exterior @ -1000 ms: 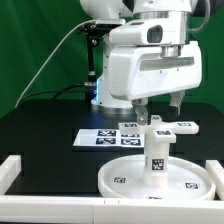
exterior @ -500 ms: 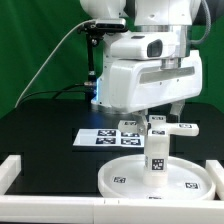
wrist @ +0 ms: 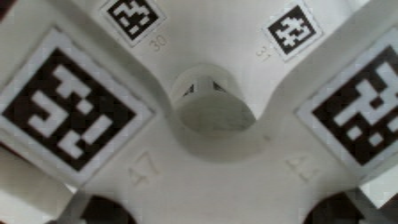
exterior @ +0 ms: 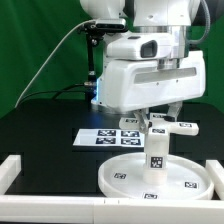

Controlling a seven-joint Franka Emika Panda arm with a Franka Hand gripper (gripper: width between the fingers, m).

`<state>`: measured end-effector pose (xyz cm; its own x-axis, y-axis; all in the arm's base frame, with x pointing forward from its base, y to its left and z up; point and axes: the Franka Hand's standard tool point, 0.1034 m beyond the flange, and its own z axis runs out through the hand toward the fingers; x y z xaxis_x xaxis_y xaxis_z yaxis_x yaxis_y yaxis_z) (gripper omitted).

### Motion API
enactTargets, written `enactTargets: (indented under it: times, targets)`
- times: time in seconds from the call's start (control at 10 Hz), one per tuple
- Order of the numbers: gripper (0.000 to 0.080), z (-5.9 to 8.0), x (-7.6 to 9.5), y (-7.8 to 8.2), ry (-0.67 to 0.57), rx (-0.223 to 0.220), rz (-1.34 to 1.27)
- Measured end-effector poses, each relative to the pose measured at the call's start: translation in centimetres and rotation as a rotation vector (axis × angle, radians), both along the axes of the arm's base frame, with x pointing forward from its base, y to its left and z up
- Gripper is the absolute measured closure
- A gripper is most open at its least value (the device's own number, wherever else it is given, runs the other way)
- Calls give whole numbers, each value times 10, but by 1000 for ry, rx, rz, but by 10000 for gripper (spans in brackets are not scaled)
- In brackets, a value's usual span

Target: Assemble round table

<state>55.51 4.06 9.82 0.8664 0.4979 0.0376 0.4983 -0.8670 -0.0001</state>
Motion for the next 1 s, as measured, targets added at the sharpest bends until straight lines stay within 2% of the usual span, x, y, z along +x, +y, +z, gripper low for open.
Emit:
enactTargets:
  times: [0.5,1.0]
  targets:
    - [357,-1,3,0,-9,27,-400]
    - [357,-1,5,-2,4,94,-1040]
